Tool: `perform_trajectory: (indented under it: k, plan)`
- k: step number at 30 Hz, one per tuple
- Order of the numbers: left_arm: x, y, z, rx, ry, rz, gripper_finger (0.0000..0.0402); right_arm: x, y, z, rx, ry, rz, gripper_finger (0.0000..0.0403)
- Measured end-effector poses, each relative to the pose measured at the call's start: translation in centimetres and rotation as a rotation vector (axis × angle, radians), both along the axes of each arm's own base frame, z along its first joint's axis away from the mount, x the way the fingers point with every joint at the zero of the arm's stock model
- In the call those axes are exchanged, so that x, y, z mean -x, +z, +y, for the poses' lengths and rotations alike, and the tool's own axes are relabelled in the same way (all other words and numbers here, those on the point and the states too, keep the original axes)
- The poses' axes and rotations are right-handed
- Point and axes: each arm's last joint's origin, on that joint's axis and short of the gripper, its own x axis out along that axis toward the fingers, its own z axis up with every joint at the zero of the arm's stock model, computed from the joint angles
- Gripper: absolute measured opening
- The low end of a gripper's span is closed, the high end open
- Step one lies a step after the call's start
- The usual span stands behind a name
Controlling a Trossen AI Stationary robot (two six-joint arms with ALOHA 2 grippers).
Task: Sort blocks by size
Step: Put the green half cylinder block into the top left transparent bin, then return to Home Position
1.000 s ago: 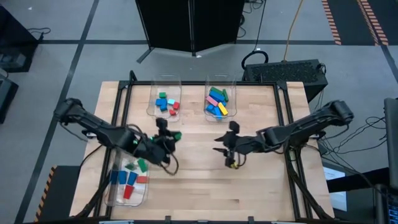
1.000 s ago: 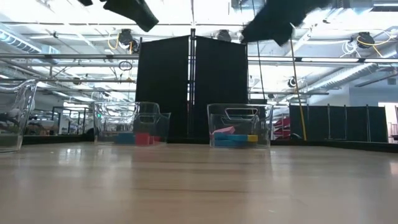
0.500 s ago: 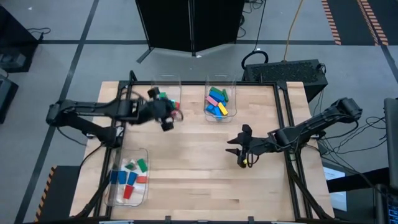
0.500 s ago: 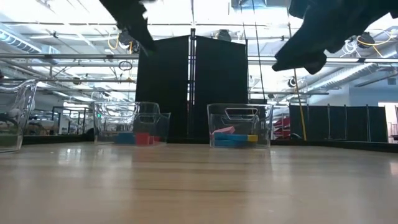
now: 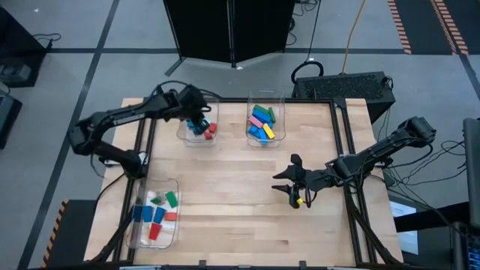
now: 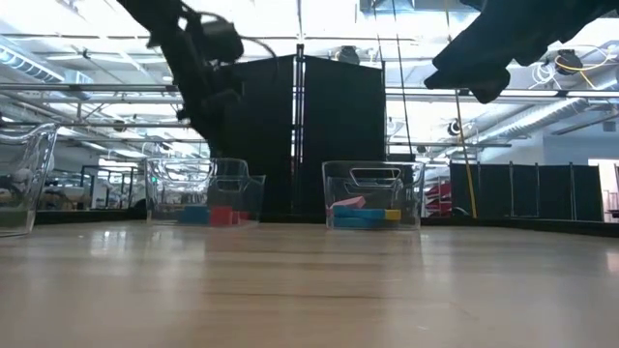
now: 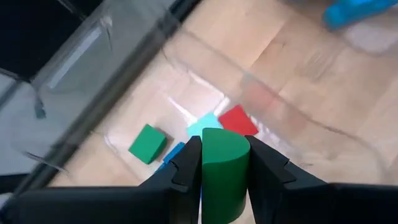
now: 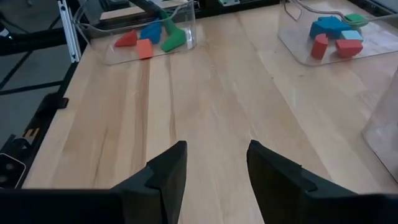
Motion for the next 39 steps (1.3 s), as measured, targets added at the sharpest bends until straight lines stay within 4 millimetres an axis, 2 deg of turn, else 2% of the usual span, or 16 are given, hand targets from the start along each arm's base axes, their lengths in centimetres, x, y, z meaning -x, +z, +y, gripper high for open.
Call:
perform_trajectory:
  k: [5, 13, 17, 27, 33, 39]
  plan:
    - [-0.2, -2.1, 1.8, 0.068, 0.026, 0.052, 0.0087, 0.0, 0.0, 0.1, 0.001, 0.005, 0.001, 0.0161]
    - [-0.9, -5.9, 3.7, 0.180, -0.029, 0.143, 0.0087, 0.1, 0.0, 0.1, 0.005, 0.010, 0.005, 0.0161]
    - [-1.2, -7.1, 4.2, 0.205, -0.029, 0.154, 0.0105, 0.1, -0.1, 0.1, 0.007, 0.010, 0.010, 0.0161]
    - [-1.5, -7.2, 4.4, 0.191, -0.054, 0.140, 0.0205, 0.1, -0.2, 0.1, 0.031, 0.021, 0.020, 0.0161]
    - [-1.5, -6.8, 4.2, 0.200, -0.072, 0.118, 0.0216, 0.1, -0.2, 0.1, 0.032, 0.021, 0.020, 0.0161]
    - [-1.2, -4.9, 3.5, 0.170, -0.095, 0.053, 0.0216, 0.1, -0.1, 0.0, 0.039, 0.020, 0.018, 0.0161]
